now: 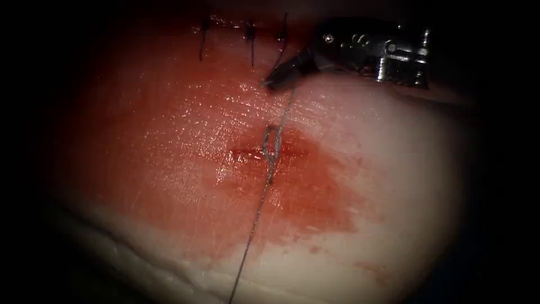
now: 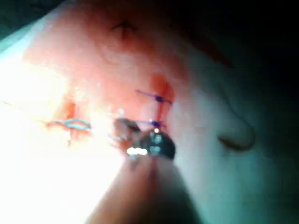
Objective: Wound Closure
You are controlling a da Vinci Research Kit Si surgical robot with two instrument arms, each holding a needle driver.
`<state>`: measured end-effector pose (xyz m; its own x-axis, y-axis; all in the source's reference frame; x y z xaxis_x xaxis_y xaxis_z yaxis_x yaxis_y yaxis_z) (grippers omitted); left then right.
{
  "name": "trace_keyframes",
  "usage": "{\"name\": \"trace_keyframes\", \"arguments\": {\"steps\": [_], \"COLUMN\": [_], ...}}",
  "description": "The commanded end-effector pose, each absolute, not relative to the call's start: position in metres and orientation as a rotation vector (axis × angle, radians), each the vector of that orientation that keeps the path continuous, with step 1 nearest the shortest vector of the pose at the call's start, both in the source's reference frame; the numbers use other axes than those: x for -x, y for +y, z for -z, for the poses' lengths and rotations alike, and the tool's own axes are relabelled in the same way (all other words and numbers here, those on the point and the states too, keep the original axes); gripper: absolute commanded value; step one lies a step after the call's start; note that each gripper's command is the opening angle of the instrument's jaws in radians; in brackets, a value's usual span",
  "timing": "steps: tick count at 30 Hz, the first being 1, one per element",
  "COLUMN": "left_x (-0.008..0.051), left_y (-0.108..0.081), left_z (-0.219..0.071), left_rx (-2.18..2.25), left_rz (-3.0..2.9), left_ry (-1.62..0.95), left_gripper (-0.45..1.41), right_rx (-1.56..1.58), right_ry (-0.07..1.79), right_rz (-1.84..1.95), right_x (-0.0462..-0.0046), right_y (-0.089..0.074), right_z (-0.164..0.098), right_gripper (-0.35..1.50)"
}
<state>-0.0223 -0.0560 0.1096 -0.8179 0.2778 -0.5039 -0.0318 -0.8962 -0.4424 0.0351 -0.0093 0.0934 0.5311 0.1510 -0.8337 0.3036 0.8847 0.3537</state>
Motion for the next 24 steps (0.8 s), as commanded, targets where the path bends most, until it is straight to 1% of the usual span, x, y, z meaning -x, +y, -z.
{"name": "trace_keyframes", "arguments": {"steps": [1,13,24], "left_x": [0.0227,0.0245,0.0278], "left_y": [-0.0571,-0.0630,-0.0644], "left_z": [-0.1099,-0.1052,-0.1058], "left_rx": [0.869,0.911,0.949], "left_rz": [-2.779,-2.826,-2.821], "left_ry": [-0.648,-0.728,-0.781], "left_gripper": [-0.45,-0.45,-0.45], "right_rx": [-0.494,-0.491,-0.435], "right_ry": [1.023,1.020,0.952], "right_rz": [0.097,0.085,0.062], "right_x": [-0.0362,-0.0381,-0.0374], "right_y": [-0.0088,-0.0089,-0.0076], "right_z": [-0.0938,-0.0942,-0.0957], "right_gripper": [-0.35,-0.35,-0.35]}}
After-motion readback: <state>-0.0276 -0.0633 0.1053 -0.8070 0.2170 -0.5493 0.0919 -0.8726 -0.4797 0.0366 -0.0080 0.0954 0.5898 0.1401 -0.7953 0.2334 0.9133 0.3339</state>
